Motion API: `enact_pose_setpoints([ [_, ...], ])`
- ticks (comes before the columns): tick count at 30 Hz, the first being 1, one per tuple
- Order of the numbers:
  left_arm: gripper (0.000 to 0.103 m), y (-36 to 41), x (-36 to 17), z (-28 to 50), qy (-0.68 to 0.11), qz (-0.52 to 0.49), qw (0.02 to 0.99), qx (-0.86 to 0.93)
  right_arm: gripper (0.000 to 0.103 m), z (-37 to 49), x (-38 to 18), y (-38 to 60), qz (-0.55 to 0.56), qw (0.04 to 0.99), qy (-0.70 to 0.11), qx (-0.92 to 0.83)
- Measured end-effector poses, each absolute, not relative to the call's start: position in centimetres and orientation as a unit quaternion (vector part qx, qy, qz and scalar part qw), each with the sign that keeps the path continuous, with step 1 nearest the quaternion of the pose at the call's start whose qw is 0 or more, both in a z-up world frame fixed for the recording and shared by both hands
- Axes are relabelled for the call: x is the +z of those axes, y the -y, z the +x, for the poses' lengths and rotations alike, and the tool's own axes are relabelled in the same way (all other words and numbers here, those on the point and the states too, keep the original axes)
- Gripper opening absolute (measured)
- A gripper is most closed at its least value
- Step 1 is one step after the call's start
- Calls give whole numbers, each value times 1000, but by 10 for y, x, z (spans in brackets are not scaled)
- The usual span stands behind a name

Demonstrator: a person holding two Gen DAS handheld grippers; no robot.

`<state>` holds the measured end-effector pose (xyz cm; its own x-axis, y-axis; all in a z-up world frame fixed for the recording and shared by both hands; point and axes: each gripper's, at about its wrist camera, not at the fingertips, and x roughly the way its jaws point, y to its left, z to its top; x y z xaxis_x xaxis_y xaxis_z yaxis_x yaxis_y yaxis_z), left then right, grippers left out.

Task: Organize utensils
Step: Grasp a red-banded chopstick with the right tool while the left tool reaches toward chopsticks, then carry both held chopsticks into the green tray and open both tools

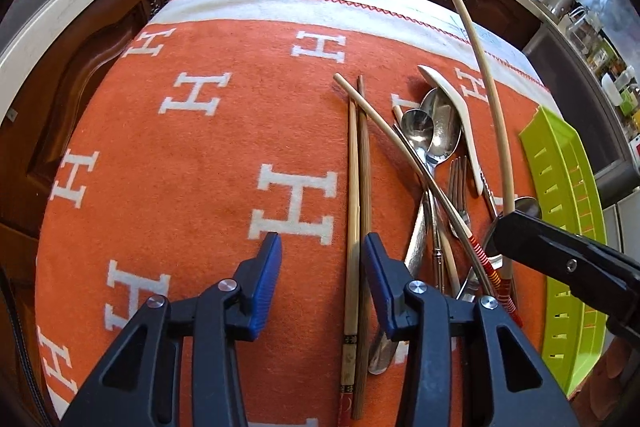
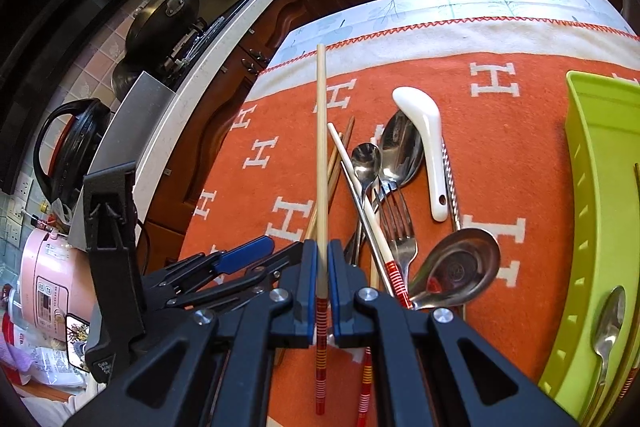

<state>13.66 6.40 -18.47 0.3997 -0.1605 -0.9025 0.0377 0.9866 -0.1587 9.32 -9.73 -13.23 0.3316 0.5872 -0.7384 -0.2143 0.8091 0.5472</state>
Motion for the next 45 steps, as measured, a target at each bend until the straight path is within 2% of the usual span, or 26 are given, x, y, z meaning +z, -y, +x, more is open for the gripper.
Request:
enact_pose_setpoints([
  [20,38,-36,-184,140,-535,15,844,-29,5,88,-129,110,188,800,-511,254],
  [22,25,-37,-184,139,-530,18,847,-22,5,88,-129,112,189,800,-511,253],
  [23,5,-37,-184,136,-527,19,849,-20,5,88,-129,112,191,799,-511,253],
  [24,4,-37,-183,137,-529,17,848,-19,5,88,-129,113,192,799,-511,254],
  [29,4,-51,-181,136,-544,-18,839,-8,5,83,-123,116,203,795,-507,263],
  [35,4,-56,-145,116,-543,-63,837,-26,5,69,-111,134,238,781,-502,286],
  [39,4,-33,-107,102,-522,-72,848,-66,5,54,-95,157,251,783,-496,278],
  [45,4,31,-79,100,-513,-77,844,-137,5,34,-79,213,233,818,-490,191],
])
